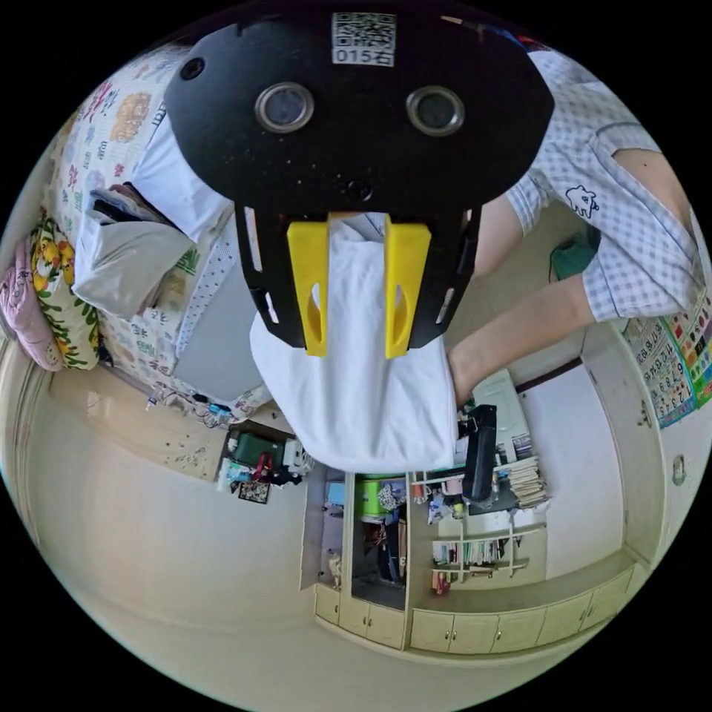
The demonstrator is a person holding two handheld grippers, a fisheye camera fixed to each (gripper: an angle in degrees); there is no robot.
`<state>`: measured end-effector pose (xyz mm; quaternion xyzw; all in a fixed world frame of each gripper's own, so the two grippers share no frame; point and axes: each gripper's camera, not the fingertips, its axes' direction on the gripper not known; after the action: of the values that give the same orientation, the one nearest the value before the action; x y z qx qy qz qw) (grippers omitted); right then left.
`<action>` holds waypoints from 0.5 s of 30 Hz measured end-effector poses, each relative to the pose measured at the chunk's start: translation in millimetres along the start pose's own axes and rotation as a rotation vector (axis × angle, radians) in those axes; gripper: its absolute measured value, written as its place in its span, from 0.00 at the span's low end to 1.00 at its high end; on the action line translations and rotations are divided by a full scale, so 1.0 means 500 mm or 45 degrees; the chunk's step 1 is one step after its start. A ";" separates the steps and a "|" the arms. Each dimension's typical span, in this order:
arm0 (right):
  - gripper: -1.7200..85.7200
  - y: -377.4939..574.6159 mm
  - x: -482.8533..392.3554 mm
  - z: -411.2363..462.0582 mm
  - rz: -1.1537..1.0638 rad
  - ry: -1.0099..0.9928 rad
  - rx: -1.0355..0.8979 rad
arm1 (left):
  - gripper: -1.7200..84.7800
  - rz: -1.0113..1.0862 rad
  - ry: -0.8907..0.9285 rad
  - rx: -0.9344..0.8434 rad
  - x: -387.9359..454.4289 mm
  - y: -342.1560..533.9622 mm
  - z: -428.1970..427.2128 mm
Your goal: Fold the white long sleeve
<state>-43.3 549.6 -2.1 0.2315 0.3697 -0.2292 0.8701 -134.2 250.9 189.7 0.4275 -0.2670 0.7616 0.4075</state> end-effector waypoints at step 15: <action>0.18 -0.010 0.668 0.687 0.528 -0.243 -0.189 | 0.03 0.477 0.531 -0.949 -0.048 0.276 0.407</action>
<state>345.9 273.2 -41.0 0.2151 0.2462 -0.0387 0.9443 -155.8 15.6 260.8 0.0338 -0.5075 0.7438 0.4336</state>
